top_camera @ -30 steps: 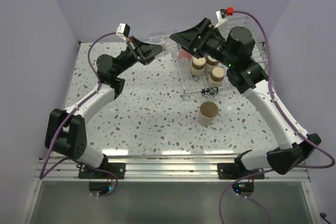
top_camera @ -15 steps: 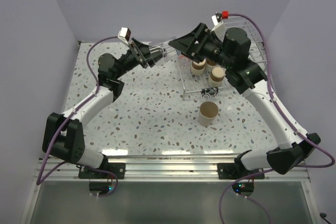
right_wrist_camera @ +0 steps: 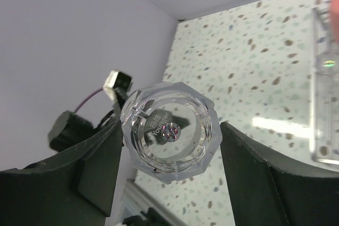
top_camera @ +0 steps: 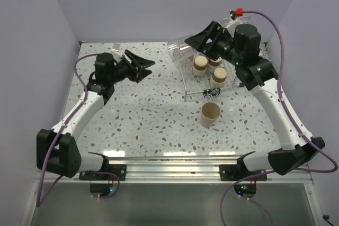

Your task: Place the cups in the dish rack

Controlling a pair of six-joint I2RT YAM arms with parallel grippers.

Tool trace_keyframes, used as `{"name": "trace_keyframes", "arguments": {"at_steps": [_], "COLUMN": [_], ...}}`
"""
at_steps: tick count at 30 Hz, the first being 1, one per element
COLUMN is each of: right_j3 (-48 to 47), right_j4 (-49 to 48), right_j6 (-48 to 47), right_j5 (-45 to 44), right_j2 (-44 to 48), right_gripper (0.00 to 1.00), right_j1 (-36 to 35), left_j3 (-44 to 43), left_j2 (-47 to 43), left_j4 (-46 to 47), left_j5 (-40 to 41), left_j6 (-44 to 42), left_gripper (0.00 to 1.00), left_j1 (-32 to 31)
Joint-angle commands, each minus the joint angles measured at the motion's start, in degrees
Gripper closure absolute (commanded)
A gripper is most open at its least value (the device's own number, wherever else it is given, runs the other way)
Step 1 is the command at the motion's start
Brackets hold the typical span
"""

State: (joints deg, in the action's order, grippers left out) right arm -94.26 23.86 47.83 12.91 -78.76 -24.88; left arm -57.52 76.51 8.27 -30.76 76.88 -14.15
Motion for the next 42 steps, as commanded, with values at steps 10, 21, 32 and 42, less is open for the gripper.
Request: {"name": "trace_keyframes", "arguments": {"at_steps": [10,21,32,42], "right_j3": [-0.6,-0.8,1.7,2.4], "right_j4": [9.8,7.4,5.2,2.2], "right_j6": [-24.5,-30.0,-28.6,-28.8], "right_j5": [-26.8,-33.7,-33.5,-34.4], "right_j2": [-4.7,-15.9,-23.0,-28.5], "right_gripper": [1.00,1.00,1.00,1.00], "right_j1": [1.3,-0.4,-0.8,-1.0], "left_j3": [-0.3,0.7,4.8,5.6], "left_j2": [-6.1,-6.7,-6.4,-4.9], "left_j4": [-30.9,-35.1,-34.1,-33.0], "left_j5": [9.1,9.6,7.9,7.3], "left_j6": [-16.9,-22.5,-23.8,-24.8], "left_gripper": [0.39,0.42,0.43,0.44], "left_j1": [2.5,2.7,3.1,3.3]}}
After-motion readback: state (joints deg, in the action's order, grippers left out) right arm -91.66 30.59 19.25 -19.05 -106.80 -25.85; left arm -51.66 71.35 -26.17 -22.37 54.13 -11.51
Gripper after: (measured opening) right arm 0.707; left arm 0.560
